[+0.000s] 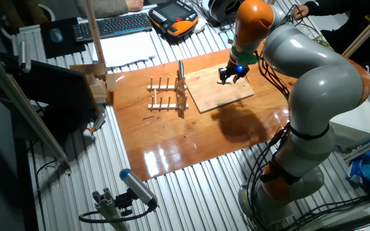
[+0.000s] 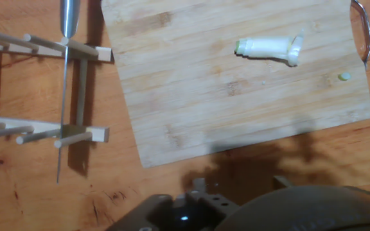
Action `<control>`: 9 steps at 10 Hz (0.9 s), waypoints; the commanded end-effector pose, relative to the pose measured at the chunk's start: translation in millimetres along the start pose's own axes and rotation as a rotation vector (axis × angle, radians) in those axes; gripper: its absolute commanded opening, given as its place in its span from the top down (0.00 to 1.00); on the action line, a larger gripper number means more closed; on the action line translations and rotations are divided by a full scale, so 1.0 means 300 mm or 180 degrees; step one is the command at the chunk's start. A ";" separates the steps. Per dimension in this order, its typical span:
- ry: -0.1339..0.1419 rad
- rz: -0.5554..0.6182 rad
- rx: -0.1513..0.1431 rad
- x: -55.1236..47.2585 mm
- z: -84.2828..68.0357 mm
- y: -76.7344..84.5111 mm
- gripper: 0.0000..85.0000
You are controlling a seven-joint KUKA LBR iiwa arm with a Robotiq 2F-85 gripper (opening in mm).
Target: Chop the scallions
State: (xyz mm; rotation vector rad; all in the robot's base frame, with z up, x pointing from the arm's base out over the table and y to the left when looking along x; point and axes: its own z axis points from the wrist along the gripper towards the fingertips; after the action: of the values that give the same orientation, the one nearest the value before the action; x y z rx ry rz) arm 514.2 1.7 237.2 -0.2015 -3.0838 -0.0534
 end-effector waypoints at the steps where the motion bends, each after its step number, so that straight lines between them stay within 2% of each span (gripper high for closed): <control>1: -0.0003 0.0009 -0.0007 0.002 0.001 0.004 1.00; 4: 0.0006 0.0061 -0.0035 0.013 0.006 0.020 1.00; 5: 0.0036 0.0085 -0.0035 0.018 0.010 0.027 1.00; 8: 0.0050 0.0229 0.0002 0.057 0.034 0.063 1.00; 9: 0.0088 0.0245 -0.0041 0.060 0.037 0.066 1.00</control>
State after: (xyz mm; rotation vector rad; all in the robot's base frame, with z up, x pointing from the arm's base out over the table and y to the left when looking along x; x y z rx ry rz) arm 498.8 23.8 227.9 -0.3209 -3.0437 -0.0789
